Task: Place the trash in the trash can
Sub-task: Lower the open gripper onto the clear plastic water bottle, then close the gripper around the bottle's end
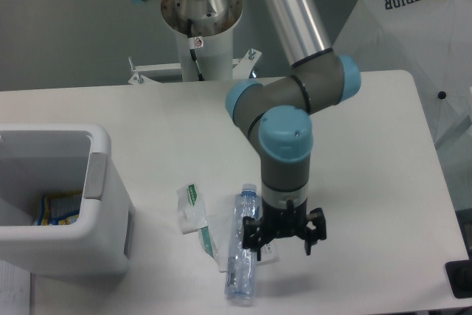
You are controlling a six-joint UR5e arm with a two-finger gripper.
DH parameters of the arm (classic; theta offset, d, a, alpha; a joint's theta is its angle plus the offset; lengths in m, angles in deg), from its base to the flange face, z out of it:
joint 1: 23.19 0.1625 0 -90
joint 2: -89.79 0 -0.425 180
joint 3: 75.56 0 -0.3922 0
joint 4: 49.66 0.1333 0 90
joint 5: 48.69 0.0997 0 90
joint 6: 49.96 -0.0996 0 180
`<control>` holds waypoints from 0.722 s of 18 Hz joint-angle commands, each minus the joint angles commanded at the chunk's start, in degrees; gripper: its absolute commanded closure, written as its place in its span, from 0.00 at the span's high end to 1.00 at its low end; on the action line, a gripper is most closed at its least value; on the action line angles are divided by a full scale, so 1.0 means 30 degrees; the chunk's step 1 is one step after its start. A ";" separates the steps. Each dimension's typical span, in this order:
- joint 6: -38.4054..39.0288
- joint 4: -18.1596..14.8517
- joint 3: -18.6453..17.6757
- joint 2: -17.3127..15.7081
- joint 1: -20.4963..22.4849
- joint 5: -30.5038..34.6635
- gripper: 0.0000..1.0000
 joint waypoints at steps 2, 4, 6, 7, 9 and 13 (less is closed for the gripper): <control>-0.0437 0.0000 -0.0029 0.0205 -0.0207 0.0000 1.00; -0.0877 0.0000 0.0000 0.0499 -0.0675 0.0029 1.00; -0.1434 0.0000 -0.0204 0.0733 -0.0735 0.0029 1.00; -0.1552 0.0000 -0.0234 0.0705 -0.0764 0.0029 1.00; -0.1641 0.0000 -0.0264 0.0763 -0.0852 0.0029 1.00; -0.1934 0.0000 -0.0060 0.1201 -0.0940 0.0088 1.00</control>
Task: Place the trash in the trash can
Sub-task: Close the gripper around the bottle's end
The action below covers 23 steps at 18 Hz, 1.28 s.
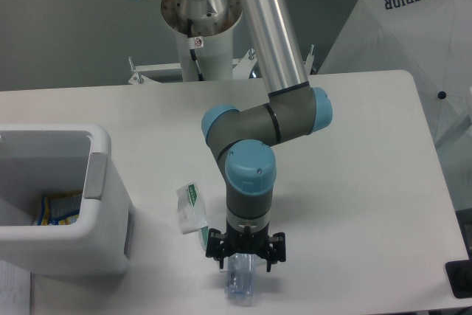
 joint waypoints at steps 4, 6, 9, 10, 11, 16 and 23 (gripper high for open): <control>0.0029 0.0000 0.0265 0.0557 0.0000 0.0029 1.00; 0.0058 -0.0029 0.0294 0.0675 0.0000 0.0059 1.00; 0.0088 -0.0029 0.0265 0.0733 -0.0029 0.0088 1.00; 0.0088 -0.0029 0.0265 0.0763 -0.0029 0.0088 1.00; 0.0088 -0.0029 0.0236 0.0763 -0.0029 0.0146 1.00; 0.0176 -0.0029 0.0148 0.0763 -0.0058 0.0176 0.86; 0.0030 -0.0058 0.0119 0.0705 -0.0059 0.0410 0.66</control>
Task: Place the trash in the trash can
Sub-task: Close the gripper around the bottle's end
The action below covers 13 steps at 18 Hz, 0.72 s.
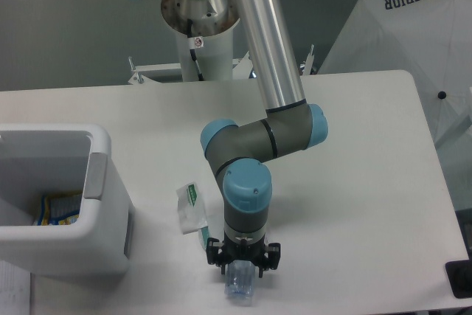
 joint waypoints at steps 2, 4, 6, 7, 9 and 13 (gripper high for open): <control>0.0000 0.0029 0.0029 -0.0030 0.0029 0.0000 0.63; -0.0030 0.0000 0.0059 -0.0088 0.0029 0.0000 0.62; -0.0030 0.0000 0.0088 -0.0088 0.0029 0.0000 0.59; -0.0030 0.0029 0.0088 -0.0088 0.0029 0.0000 0.59; -0.0030 0.0000 0.0088 -0.0088 0.0029 0.0000 0.58; -0.0030 0.0000 0.0146 -0.0147 0.0029 -0.0029 0.58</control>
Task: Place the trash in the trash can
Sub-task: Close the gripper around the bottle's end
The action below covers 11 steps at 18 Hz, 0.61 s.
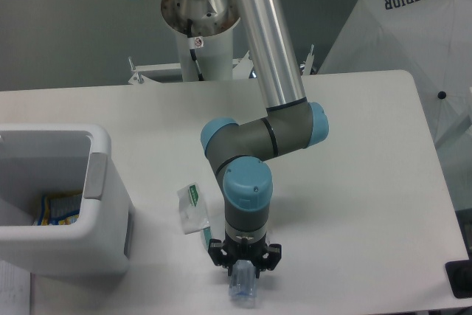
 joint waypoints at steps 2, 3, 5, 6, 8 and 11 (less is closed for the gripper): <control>-0.0029 0.0029 0.0030 0.0000 0.0000 0.0029 0.58; -0.0029 0.0029 0.0030 0.0000 0.0000 0.0058 0.58; -0.0029 0.0029 0.0146 -0.0058 0.0029 0.0029 0.57; 0.0000 0.0029 0.0205 -0.0175 0.0029 0.0029 0.56; -0.0029 0.0029 0.0293 -0.0497 0.0058 0.0029 0.54; -0.0029 0.0029 0.0468 -0.1111 0.0204 0.0000 0.54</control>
